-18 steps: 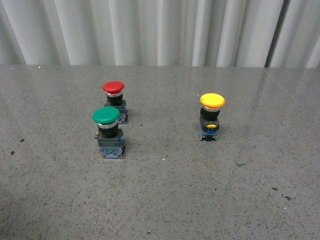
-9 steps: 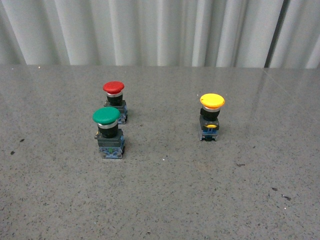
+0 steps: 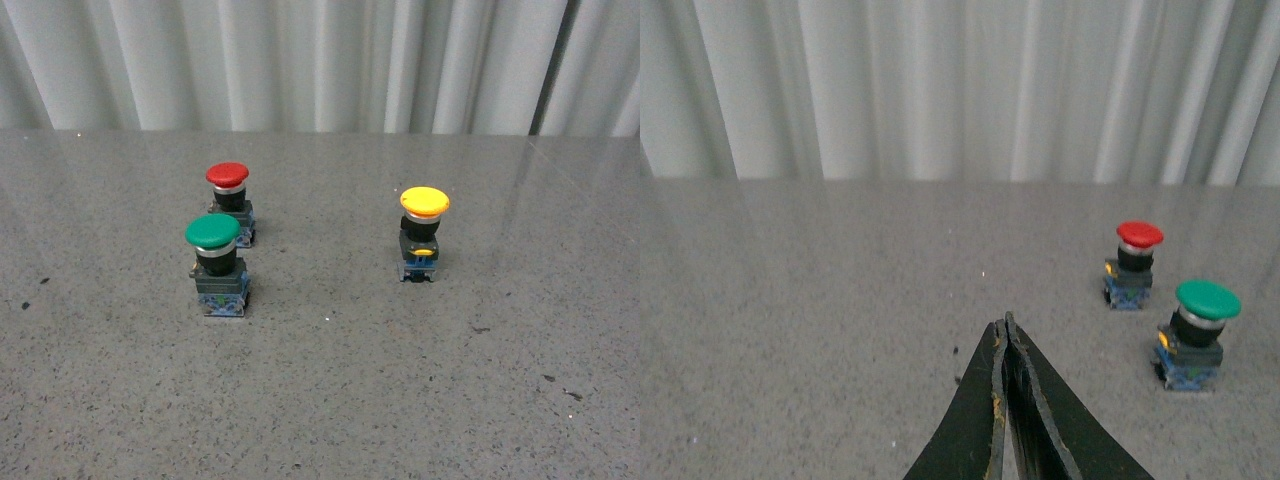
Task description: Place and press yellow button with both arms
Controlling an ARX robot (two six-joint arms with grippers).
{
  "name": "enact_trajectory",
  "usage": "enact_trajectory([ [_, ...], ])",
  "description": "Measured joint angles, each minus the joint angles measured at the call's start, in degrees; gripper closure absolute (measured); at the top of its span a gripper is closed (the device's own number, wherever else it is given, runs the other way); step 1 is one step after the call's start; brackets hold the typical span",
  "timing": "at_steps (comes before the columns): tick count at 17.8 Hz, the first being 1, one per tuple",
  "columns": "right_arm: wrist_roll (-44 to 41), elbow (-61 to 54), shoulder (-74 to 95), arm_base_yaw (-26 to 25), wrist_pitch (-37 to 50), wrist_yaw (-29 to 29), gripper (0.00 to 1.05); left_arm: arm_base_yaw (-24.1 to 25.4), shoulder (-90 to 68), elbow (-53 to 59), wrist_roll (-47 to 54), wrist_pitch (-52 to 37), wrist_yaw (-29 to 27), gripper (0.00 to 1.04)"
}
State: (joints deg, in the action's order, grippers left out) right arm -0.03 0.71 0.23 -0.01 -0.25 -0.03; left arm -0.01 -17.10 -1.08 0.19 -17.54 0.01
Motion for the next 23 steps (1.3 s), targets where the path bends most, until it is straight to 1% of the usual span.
enact_trajectory([
  [2,0.00,0.00,0.00,0.00,0.00,0.02,0.07,0.00,3.34,0.28,0.00,3.67,-0.02,1.03],
  [5,0.00,0.00,0.00,0.00,0.00,0.02,0.07,0.00,6.40,0.28,0.00,6.88,0.00,1.03],
  [10,0.00,0.00,0.00,0.00,0.00,0.00,0.07,0.00,7.78,0.28,0.00,8.50,0.00,1.03],
  [11,0.00,0.00,0.00,0.00,0.00,0.02,0.07,0.00,12.81,0.24,0.02,16.35,0.13,1.03],
  [12,0.00,0.00,0.00,0.00,-0.02,0.02,0.07,0.00,16.55,0.24,0.00,17.84,-0.04,1.03],
  [19,0.00,0.00,0.00,0.00,0.02,0.00,0.07,0.00,16.52,0.24,0.00,17.77,-0.02,1.03],
  [20,0.00,0.00,0.00,0.00,0.00,0.00,0.07,0.00,16.52,0.24,-0.04,17.79,-0.02,0.95],
  [23,0.00,0.00,0.00,0.00,0.00,0.00,0.07,0.00,16.52,0.24,-0.04,17.77,-0.02,0.62],
])
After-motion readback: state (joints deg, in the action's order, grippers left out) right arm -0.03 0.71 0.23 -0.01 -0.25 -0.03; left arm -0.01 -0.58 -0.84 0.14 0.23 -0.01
